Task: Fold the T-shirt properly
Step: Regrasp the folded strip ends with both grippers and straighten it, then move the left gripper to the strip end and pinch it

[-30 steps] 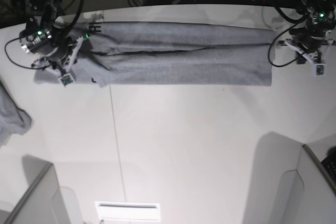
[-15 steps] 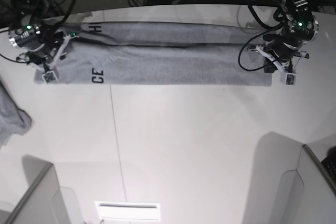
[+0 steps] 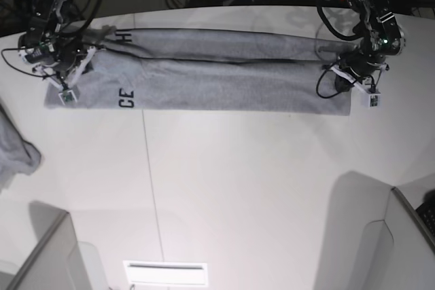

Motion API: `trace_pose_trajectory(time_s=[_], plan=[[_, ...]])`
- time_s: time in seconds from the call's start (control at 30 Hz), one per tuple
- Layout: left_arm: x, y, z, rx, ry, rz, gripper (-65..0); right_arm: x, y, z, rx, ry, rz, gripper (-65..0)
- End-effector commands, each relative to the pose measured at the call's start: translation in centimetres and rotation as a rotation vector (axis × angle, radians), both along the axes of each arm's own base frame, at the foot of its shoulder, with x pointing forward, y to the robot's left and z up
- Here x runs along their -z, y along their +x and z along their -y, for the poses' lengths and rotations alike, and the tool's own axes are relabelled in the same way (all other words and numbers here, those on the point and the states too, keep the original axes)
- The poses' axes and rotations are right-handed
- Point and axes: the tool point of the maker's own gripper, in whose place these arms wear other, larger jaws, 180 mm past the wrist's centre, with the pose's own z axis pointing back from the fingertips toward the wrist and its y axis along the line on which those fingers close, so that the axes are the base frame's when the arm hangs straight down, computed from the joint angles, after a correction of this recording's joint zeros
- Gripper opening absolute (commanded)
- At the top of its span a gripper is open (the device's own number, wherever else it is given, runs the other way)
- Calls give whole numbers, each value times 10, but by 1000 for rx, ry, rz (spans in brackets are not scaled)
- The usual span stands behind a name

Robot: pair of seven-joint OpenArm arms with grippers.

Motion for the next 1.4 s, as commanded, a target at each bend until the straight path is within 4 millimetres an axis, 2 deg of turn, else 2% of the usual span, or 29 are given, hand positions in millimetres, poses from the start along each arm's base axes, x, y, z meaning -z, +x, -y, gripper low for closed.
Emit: trace_pose_trajectory(time_s=[0.0,0.1,0.17,0.27,0.43,0.53,0.6,0.77,0.83,0.93,0.97,1.07,1.17,1.2,1.3,1.37], plan=[[10,-10,-5,-3,19,-58,-650,-3,9,4,5,-1,23,-650],[20,-11,-13,-16,9,-89,-650,10,18,3,25,40,13,-650],[23,-8,-17,-35,-1,-92,-650,13,32,5,34,59,28,-650],[13,7,-24,-36,15,-57,-650,12,54,7,49,82,45,-650],[-4,32,-32,-37,30,-4,-650,0,89,7,59,105,88,-650],[-24,38,-47,-76,52,54,-650,-18,96,8,40,74,112,-650],[-43,43,-55,-91,77,106,-650,-39,101,8,20,38,162,-650],[-90,57,-54,-67,146,218,-650,-92,106,1,-23,-50,290,-650],[-105,54,-54,-59,161,218,-650,-114,105,1,-36,-92,334,-650],[-134,40,-71,-130,117,270,-650,-129,97,3,-41,-138,350,-650],[-139,34,-77,-159,77,287,-650,-129,93,3,-44,-146,347,-650],[-140,14,-90,-223,-35,302,-650,-124,84,2,-47,-147,332,-650],[-141,-5,-102,-251,-51,304,-650,-115,74,0,-57,-139,314,-650],[-140,-9,-103,-254,-51,296,-625,-112,71,-1,-60,-137,311,-650],[-131,-17,-104,-260,-58,268,-383,-104,67,-11,-58,-104,306,-650],[-117,-20,-106,-277,-92,239,-229,-100,63,-14,-56,-95,296,-650]])
